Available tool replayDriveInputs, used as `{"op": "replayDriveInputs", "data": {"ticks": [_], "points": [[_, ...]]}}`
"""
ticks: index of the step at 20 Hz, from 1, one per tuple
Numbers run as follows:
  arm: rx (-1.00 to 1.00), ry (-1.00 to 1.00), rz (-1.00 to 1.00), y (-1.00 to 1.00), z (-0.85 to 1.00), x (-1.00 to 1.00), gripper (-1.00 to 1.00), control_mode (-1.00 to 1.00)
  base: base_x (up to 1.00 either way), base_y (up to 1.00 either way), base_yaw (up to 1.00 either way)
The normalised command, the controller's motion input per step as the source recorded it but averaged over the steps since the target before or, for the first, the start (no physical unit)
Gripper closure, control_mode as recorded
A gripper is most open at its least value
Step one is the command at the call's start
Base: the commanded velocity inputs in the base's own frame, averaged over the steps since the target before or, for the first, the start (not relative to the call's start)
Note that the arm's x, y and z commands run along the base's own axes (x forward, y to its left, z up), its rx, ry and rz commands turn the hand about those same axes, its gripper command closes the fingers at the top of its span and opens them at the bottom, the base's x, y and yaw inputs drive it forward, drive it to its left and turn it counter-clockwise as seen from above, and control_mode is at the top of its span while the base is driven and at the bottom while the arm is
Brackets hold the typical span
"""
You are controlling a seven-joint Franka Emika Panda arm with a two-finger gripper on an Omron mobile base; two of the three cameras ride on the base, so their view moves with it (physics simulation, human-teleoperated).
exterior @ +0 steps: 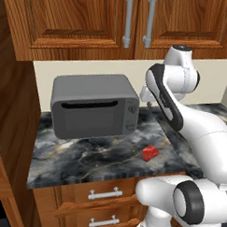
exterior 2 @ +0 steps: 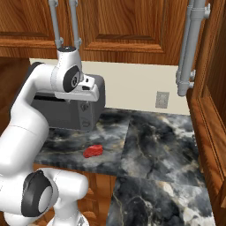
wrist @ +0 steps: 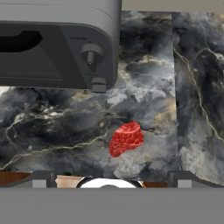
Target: Retrieve the tupperware from the cabinet, then place the raw meat into the tupperware to avoid contamination.
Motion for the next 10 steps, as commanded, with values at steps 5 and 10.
{"op": "replayDriveInputs", "data": {"ticks": [5,10], "points": [[0.0,-0.15,0.02,0.0,0.0,-0.21,-1.0,-1.0,0.0,0.0,0.0],[0.0,-0.38,0.03,0.0,0.11,-0.45,-1.0,-1.0,0.0,0.0,0.0]]}}
